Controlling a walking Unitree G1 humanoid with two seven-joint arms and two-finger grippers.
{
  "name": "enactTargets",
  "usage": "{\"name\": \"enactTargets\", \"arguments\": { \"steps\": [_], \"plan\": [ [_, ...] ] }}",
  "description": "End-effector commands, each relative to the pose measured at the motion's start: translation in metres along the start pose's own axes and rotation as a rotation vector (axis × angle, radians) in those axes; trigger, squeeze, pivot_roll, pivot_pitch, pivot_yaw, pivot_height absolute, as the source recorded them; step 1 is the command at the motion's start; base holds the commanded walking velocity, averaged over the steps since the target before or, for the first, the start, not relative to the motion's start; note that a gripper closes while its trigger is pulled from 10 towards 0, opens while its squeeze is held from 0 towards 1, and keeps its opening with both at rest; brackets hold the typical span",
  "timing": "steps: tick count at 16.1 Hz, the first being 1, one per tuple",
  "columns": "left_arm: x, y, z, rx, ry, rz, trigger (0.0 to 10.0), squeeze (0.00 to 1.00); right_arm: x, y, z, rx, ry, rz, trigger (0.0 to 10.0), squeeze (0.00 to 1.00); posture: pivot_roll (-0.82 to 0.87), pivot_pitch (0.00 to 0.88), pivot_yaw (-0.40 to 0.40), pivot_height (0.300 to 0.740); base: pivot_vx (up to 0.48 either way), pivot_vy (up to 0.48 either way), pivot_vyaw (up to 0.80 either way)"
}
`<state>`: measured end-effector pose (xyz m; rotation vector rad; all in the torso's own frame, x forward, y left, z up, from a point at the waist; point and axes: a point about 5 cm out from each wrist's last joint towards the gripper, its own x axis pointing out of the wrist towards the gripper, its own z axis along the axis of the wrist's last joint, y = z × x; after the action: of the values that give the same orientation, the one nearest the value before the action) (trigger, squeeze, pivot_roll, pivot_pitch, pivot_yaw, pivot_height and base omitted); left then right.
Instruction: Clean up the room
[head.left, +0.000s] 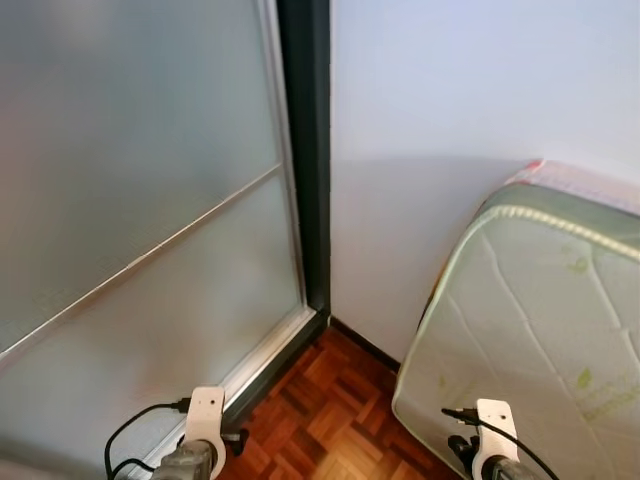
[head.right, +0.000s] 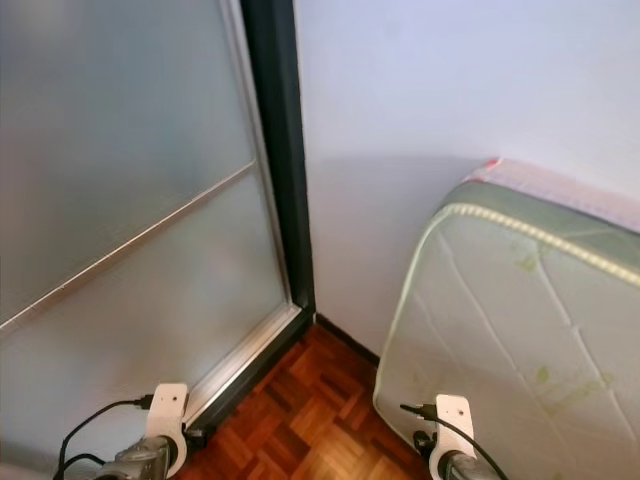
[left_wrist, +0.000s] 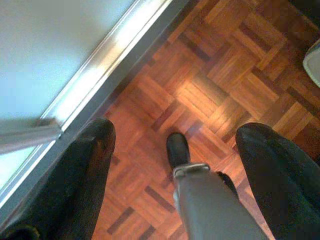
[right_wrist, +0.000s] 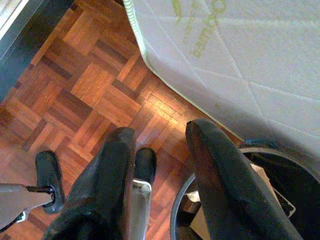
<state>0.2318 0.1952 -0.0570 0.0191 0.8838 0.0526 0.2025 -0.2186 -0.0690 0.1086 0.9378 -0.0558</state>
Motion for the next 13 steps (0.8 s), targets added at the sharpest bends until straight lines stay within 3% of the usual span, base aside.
{"name": "enactTargets", "arguments": {
  "steps": [1,5,13],
  "plan": [
    [-0.0008,0.0015,-0.0071,0.01,0.028,0.008,10.0,0.0,-0.0006,-0.001,-0.0034,0.003,0.013,0.0,10.0,0.0,-0.03,0.039,0.019,0.74,-0.285,0.0,0.0],
    [-0.0009,0.0013,-0.008,0.012,0.03,0.007,10.0,0.0,-0.0007,-0.0012,-0.0042,-0.001,0.015,0.002,10.0,0.0,-0.03,0.03,0.019,0.74,-0.283,0.0,0.0],
    [-0.0009,0.0014,-0.0078,0.007,0.029,0.01,10.0,0.0,-0.0008,-0.0013,-0.0038,-0.004,0.013,0.005,10.0,0.0,-0.03,0.036,0.016,0.74,-0.035,0.0,0.0]
  ]
}}
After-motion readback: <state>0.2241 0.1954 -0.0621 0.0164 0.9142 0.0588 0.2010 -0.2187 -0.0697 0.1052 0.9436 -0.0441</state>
